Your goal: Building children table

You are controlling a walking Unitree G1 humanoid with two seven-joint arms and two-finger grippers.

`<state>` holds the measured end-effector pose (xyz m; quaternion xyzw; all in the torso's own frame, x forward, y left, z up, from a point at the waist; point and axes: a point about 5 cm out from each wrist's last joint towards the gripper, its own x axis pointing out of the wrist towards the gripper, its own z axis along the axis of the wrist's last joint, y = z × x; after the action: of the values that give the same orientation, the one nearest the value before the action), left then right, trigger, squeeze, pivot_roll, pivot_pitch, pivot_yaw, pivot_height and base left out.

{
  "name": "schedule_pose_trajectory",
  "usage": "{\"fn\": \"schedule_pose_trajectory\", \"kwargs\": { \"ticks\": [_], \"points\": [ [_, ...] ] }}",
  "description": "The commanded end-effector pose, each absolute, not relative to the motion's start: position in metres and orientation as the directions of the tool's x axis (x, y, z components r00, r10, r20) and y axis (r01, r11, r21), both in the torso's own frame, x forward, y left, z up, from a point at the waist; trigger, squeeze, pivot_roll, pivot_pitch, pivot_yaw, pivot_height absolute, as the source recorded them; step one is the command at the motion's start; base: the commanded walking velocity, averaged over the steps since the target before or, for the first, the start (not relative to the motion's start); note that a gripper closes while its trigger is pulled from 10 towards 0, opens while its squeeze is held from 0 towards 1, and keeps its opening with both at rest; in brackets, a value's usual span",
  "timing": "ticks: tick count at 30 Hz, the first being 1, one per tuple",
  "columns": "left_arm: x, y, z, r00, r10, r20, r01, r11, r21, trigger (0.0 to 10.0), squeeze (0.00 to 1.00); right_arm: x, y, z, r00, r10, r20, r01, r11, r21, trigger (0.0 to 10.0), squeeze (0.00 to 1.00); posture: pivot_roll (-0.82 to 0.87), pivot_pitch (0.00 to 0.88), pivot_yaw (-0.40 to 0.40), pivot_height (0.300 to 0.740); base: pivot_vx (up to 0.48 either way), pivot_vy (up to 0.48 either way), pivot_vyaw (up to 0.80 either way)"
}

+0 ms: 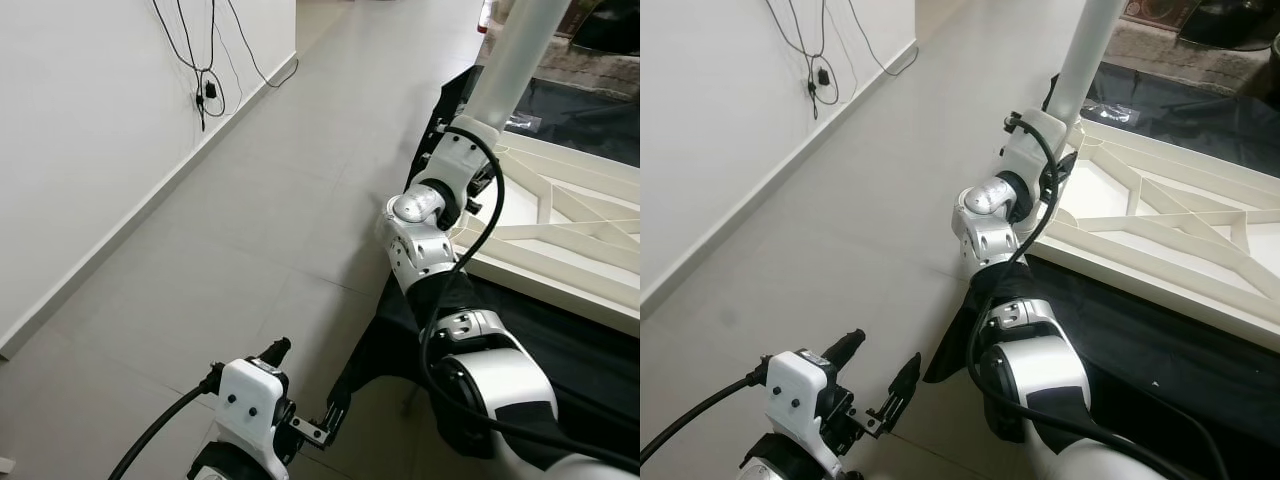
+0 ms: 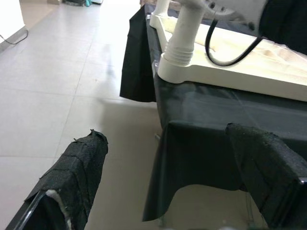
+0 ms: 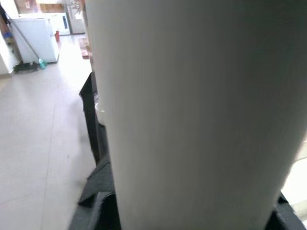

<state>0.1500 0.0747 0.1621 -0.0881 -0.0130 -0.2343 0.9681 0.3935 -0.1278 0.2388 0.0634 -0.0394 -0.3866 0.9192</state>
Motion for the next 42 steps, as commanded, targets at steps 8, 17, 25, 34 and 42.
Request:
{"fn": "schedule_pose_trajectory", "kwargs": {
  "ticks": [8, 17, 25, 34, 42],
  "points": [
    [0.14, 0.058, 0.154, 0.86, -0.509, 0.034, 0.503, 0.836, -0.219, 10.0, 0.0, 0.386, -0.138, 0.187, 0.671, -0.721, -0.172, 0.737, 0.673, 0.055, 10.0, 1.0, 0.0, 0.175, -0.013, 0.74, 0.0, 0.0, 0.0],
    [0.141, 0.059, 0.152, 0.863, -0.504, 0.033, 0.498, 0.838, -0.223, 10.0, 0.0, 0.386, -0.137, 0.19, 0.691, -0.705, -0.158, 0.72, 0.691, 0.066, 10.0, 0.0, 0.0, 0.18, -0.013, 0.74, 0.0, 0.0, 0.0],
    [0.145, 0.061, 0.15, 0.867, -0.498, 0.031, 0.492, 0.842, -0.221, 10.0, 0.0, 0.386, -0.129, 0.185, 0.776, -0.594, -0.21, 0.625, 0.769, 0.136, 10.0, 0.0, 0.0, 0.166, -0.011, 0.74, 0.0, 0.0, 0.0],
    [0.153, 0.066, 0.146, 0.87, -0.493, 0.033, 0.488, 0.848, -0.206, 10.0, 0.0, 0.378, -0.126, 0.184, 0.828, -0.521, -0.209, 0.554, 0.819, 0.151, 10.0, 0.0, -0.01, 0.146, -0.002, 0.74, 0.0, 0.0, 0.0],
    [0.159, 0.069, 0.143, 0.871, -0.49, 0.035, 0.486, 0.851, -0.2, 10.0, 0.0, 0.37, -0.128, 0.18, 0.854, -0.474, -0.214, 0.505, 0.855, 0.118, 10.0, 0.0, -0.01, 0.126, 0.003, 0.74, 0.0, 0.0, 0.0]
  ]
}}
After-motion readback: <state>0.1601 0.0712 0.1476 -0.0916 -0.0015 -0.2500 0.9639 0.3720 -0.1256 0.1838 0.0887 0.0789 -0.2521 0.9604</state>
